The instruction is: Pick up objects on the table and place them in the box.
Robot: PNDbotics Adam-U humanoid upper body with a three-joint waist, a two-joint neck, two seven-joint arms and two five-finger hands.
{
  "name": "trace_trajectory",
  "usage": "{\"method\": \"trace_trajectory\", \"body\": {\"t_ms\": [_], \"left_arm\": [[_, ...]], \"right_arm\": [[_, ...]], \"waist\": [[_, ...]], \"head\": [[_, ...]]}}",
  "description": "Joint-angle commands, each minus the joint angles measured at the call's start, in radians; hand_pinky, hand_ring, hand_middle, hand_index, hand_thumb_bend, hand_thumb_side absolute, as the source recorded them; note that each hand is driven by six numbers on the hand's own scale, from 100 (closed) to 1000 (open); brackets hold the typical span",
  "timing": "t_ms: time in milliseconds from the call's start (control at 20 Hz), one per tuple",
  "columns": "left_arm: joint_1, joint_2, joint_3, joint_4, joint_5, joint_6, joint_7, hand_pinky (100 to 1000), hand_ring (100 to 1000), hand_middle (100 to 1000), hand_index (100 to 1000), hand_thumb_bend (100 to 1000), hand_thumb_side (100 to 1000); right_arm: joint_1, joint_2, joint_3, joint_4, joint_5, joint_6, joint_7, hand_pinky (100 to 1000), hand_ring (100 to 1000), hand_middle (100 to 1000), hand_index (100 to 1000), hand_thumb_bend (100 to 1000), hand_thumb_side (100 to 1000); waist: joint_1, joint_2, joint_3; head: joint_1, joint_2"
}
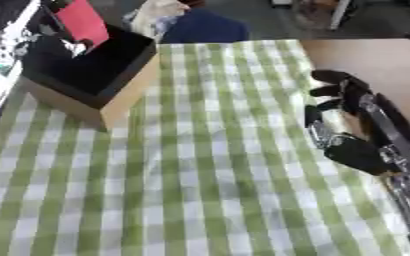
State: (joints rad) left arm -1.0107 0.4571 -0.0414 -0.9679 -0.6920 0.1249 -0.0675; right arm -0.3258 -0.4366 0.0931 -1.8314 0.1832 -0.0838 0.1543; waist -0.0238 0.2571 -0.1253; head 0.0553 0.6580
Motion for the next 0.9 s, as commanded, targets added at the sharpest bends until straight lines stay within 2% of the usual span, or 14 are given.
{"method": "trace_trajectory", "body": {"t_ms": [50,150,200,250,300,350,500,600,900], "left_arm": [[-0.033,0.001,0.018,0.071,-0.047,0.016,0.005,739,571,504,673,484,155],[-0.041,-0.007,0.015,0.121,-0.075,0.009,0.003,746,593,533,699,499,173],[-0.043,-0.01,0.015,0.139,-0.085,0.002,-0.001,758,642,597,748,535,211],[-0.044,-0.012,0.015,0.152,-0.095,-0.005,-0.006,760,648,605,755,541,218],[-0.045,-0.013,0.015,0.159,-0.102,-0.01,-0.009,774,696,670,798,618,294],[-0.045,-0.015,0.015,0.163,-0.108,-0.015,-0.012,788,727,714,822,659,332],[-0.045,-0.015,0.012,0.161,-0.117,-0.029,-0.019,827,780,794,869,750,400],[-0.046,-0.015,0.011,0.152,-0.119,-0.035,-0.019,852,808,831,892,801,433],[-0.047,-0.003,-0.002,0.092,-0.102,-0.052,-0.024,872,836,864,914,850,461]], "right_arm": [[-0.013,-0.011,-0.003,-0.01,-0.007,-0.002,0.004,714,817,893,913,100,422],[-0.013,-0.01,-0.003,-0.01,-0.007,-0.002,0.004,714,817,893,913,100,424],[-0.012,-0.01,-0.004,-0.01,-0.007,-0.002,0.004,713,817,893,913,100,424],[-0.012,-0.01,-0.004,-0.01,-0.007,-0.002,0.004,713,817,893,913,100,424],[-0.012,-0.01,-0.004,-0.01,-0.008,-0.003,0.004,713,817,893,913,100,424],[-0.012,-0.01,-0.004,-0.01,-0.008,-0.003,0.004,713,817,893,913,100,425],[-0.011,-0.01,-0.005,-0.009,-0.008,-0.003,0.005,713,817,893,913,100,426],[-0.011,-0.01,-0.005,-0.009,-0.009,-0.003,0.004,713,817,893,913,100,425],[-0.011,-0.01,-0.007,-0.008,-0.009,-0.003,0.004,713,816,891,913,100,426]], "waist": [[0.001,-0.015,-0.003],[0.001,-0.014,-0.004],[0.001,-0.014,-0.003],[0.0,-0.014,-0.003],[0.0,-0.014,-0.003],[0.0,-0.014,-0.002],[0.0,-0.015,0.0],[0.0,-0.016,0.002],[0.0,-0.017,0.007]], "head": [[0.004,-0.01],[0.004,-0.01],[0.004,-0.009],[0.004,-0.009],[0.004,-0.009],[0.004,-0.008],[0.003,-0.007],[0.003,-0.007],[0.002,-0.008]]}}
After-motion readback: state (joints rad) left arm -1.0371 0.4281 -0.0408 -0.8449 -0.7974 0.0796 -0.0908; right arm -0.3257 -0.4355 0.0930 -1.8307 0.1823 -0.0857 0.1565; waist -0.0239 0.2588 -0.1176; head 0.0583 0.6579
